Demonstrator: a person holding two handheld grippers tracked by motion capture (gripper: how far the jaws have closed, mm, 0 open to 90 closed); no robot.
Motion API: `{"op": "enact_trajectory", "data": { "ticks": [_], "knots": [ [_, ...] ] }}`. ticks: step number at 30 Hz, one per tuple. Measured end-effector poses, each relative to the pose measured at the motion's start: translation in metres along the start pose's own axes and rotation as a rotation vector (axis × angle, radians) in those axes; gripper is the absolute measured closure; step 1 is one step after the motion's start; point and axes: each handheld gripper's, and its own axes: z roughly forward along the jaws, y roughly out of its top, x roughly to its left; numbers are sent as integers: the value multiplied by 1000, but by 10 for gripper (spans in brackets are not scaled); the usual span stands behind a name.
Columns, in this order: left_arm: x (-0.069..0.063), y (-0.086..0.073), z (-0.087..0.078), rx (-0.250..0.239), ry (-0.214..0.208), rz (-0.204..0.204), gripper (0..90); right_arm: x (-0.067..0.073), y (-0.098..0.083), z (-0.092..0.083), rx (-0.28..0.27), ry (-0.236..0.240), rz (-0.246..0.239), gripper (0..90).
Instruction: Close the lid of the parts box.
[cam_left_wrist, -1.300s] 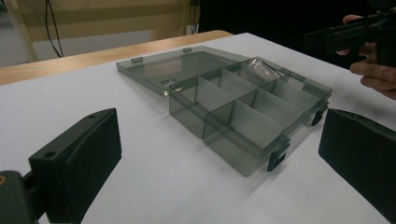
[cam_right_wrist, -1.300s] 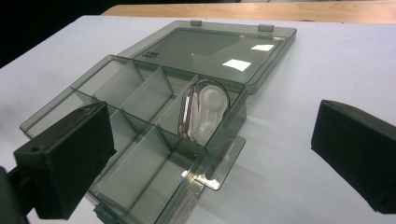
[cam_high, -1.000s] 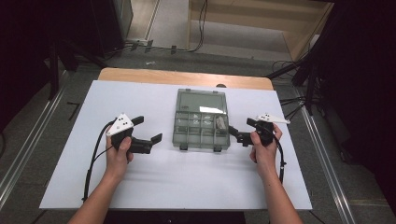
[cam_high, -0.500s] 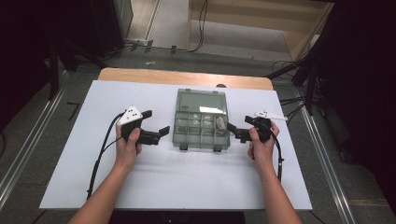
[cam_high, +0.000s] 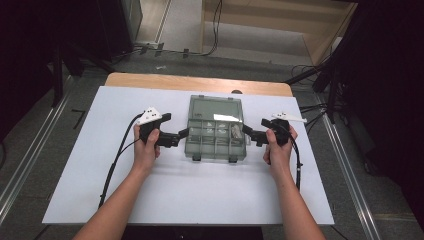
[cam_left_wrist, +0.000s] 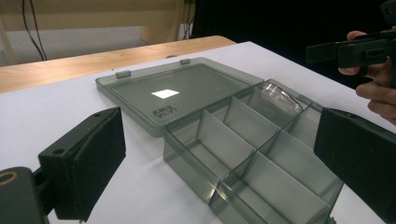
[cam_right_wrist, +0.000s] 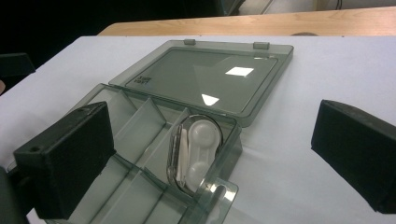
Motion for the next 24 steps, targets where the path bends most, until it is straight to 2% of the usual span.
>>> {"op": "enact_trajectory", "data": {
  "ticks": [4, 10, 15, 22, 24],
  "knots": [
    [0, 5, 8, 6, 2, 5, 19, -1, 6, 3, 3, 9, 0, 0],
    [4, 11, 22, 13, 0, -13, 39, -4, 12, 9, 5, 32, 9, 0],
    [8, 15, 32, 22, 10, -47, 43, -7, 16, 16, 7, 43, 39, 0],
    [15, 16, 41, 30, 17, -83, 58, -6, 20, 25, 29, 54, 38, 0],
    [18, 16, 44, 35, 25, -98, 91, -7, 21, 27, 36, 60, 43, 0]
  ]
}}
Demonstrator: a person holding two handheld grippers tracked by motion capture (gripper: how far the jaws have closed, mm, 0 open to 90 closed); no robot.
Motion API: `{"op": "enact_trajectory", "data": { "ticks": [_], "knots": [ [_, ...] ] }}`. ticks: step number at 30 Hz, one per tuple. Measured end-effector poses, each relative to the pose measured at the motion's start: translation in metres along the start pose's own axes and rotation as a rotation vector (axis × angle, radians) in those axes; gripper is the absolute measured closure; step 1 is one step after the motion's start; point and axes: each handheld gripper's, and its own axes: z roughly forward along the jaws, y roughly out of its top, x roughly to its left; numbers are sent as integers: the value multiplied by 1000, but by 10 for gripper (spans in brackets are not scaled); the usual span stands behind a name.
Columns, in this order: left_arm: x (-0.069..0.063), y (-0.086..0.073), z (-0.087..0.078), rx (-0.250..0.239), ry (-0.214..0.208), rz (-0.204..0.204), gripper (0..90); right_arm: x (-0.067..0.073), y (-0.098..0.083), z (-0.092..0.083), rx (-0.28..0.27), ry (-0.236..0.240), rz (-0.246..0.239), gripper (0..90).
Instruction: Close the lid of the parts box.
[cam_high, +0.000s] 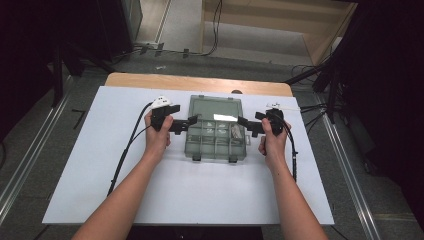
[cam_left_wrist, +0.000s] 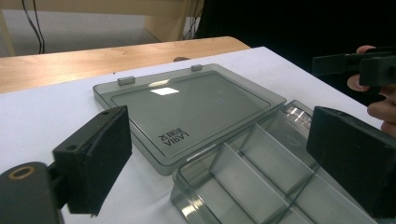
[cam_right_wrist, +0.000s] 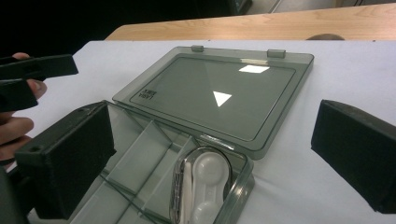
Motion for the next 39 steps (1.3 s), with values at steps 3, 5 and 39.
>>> {"op": "enact_trajectory", "data": {
  "ticks": [3, 5, 39],
  "knots": [
    [3, 2, 4, 18, 13, -24, 108, -2, 3, 5, 12, 8, 6, 0],
    [5, 3, 7, 23, 19, -39, 116, -3, 4, 9, 21, 17, 14, 0],
    [22, 2, 48, 140, 70, -201, 385, -26, 2, 51, 143, -85, 161, 468]
  ]
}}
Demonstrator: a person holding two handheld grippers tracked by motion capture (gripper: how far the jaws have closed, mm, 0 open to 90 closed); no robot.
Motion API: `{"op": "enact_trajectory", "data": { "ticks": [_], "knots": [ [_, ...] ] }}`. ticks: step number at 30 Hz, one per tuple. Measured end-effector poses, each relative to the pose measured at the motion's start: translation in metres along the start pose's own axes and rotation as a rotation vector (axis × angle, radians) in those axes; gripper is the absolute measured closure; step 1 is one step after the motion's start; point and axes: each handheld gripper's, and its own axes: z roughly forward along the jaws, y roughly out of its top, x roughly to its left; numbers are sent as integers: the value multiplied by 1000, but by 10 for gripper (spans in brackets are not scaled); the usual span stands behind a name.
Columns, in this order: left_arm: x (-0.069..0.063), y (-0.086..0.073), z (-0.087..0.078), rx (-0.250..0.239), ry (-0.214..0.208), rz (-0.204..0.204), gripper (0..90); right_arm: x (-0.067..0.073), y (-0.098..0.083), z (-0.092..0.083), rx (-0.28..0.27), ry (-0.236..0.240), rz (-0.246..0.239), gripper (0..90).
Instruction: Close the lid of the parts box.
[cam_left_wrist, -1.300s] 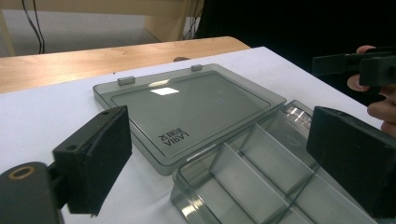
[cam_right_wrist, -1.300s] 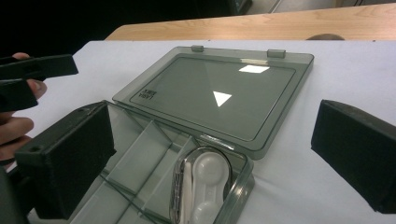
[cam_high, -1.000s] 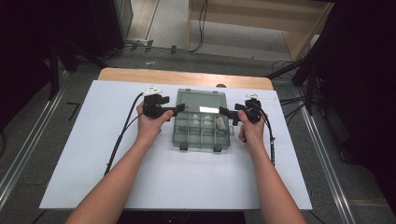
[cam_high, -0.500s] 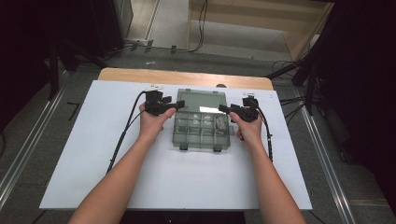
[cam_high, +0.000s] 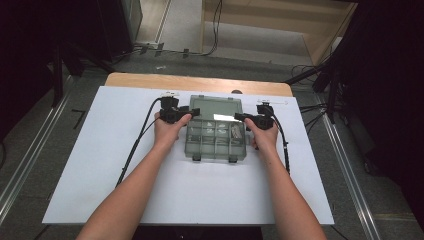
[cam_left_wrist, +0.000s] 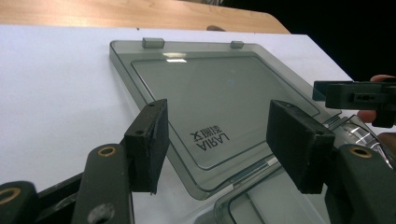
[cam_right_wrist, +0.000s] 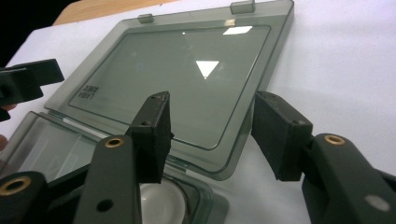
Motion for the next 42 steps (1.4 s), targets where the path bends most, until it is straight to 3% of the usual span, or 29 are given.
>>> {"op": "enact_trajectory", "data": {
  "ticks": [5, 11, 17, 19, 21, 26, 29, 32, 36, 39, 42],
  "knots": [
    [3, -2, 7, 32, 20, -40, 397, -3, 0, 3, 10, -6, 18, 492],
    [9, -3, 12, 45, 11, -100, 407, -6, -2, 8, 24, -2, 33, 494],
    [15, -5, 15, 70, -3, -145, 430, -11, -4, 10, 25, 30, 65, 499],
    [17, -5, 16, 73, -36, -163, 479, -12, -4, 10, 23, 66, 76, 530],
    [16, -4, 17, 82, -31, -152, 480, -12, -4, 10, 20, 65, 69, 530],
    [16, -1, 14, 47, -26, -131, 560, -11, -2, 6, -1, 53, 57, 601],
    [14, 2, 8, 23, -21, -84, 617, -10, -1, 0, -22, 40, 34, 658],
    [10, 4, 1, -7, -10, -13, 668, -2, 1, -7, -45, -6, -19, 708],
    [9, 4, -9, -37, -28, 29, 767, 3, -1, -18, -81, -33, -75, 814],
    [6, 4, -12, -40, -17, 68, 773, 2, -2, -20, -85, -28, -94, 819],
    [5, 3, -14, -45, -18, 94, 785, 5, -6, -22, -107, -48, -154, 824]
  ]
}}
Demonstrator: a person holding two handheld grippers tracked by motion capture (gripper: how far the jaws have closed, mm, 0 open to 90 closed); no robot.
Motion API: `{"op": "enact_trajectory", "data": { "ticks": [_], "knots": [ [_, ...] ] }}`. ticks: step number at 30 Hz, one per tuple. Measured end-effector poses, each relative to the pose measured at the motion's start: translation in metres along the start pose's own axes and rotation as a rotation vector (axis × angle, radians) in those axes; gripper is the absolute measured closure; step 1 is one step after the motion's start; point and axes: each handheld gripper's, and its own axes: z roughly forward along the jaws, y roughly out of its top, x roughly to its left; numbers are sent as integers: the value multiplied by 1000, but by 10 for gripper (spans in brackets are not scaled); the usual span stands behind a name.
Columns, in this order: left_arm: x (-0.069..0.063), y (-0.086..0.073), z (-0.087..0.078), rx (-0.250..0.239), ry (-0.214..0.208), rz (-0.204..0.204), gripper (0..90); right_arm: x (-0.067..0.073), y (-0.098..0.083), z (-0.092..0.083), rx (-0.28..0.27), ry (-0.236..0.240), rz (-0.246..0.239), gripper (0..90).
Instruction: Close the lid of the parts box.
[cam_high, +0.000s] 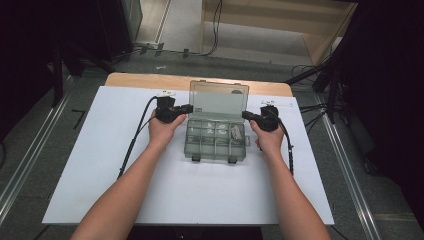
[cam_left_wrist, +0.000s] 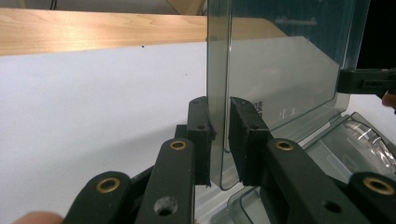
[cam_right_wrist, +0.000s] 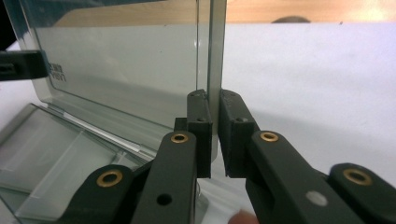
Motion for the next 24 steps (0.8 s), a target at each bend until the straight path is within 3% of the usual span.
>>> {"op": "enact_trajectory", "data": {
  "ticks": [5, 11, 14, 16, 24],
  "knots": [
    [0, -2, -3, 4, 13, 24, 822, 0, -3, -1, -21, 1, -27, 827],
    [0, 0, -4, -2, 20, -6, 784, 1, -6, -1, -46, -4, -48, 828],
    [1, 5, -7, -27, 24, -24, 742, 3, -8, -2, -60, -13, -68, 828],
    [2, 11, -10, -51, 29, -59, 730, 3, -8, -2, -62, -14, -71, 828],
    [-3, 31, -10, -71, 24, -52, 743, 5, -8, -2, -63, -29, -100, 828]
  ]
}}
